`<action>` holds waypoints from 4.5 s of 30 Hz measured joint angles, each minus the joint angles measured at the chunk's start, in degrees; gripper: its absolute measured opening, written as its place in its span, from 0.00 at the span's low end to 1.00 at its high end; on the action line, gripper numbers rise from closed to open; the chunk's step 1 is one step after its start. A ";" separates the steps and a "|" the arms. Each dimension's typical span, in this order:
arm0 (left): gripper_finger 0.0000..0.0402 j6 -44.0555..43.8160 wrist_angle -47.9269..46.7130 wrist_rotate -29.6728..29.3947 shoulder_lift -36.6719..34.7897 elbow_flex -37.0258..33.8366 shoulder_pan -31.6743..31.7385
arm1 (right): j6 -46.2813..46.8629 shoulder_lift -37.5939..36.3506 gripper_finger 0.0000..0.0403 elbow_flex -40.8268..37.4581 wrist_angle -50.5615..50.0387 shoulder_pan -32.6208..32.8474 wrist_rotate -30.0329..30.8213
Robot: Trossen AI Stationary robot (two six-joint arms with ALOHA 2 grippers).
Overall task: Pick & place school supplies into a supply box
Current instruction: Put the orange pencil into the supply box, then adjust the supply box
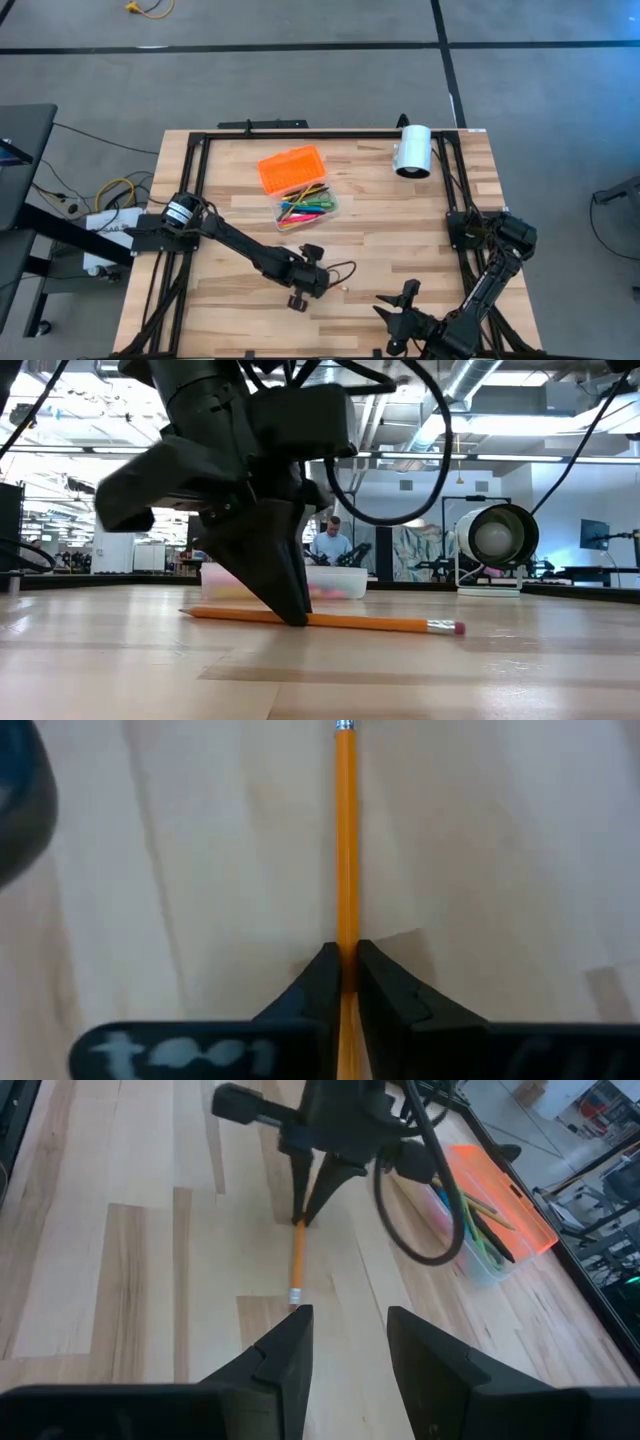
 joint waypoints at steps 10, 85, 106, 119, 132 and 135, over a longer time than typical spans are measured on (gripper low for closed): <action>0.12 -3.14 -3.81 2.51 -0.11 0.00 1.49 | 0.00 0.00 0.31 0.00 0.01 0.00 -0.01; 0.00 -3.03 -14.68 -32.25 0.35 6.10 -0.69 | 0.00 0.02 0.31 -0.04 -0.02 -0.09 -0.06; 0.00 -12.24 -26.40 -44.22 0.13 6.23 4.24 | 0.02 0.22 0.31 -0.04 0.01 -0.10 -0.08; 0.03 -12.17 -27.15 -38.20 0.13 6.25 15.16 | 0.02 0.22 0.31 -0.04 0.42 0.02 -0.60; 0.19 -12.15 -27.75 -40.51 0.11 6.27 15.31 | 0.02 0.22 0.31 -0.04 0.42 0.00 -0.97; 0.24 -12.12 -29.86 -41.42 0.03 6.27 15.29 | 0.00 0.22 0.31 -0.04 0.42 -0.05 -0.90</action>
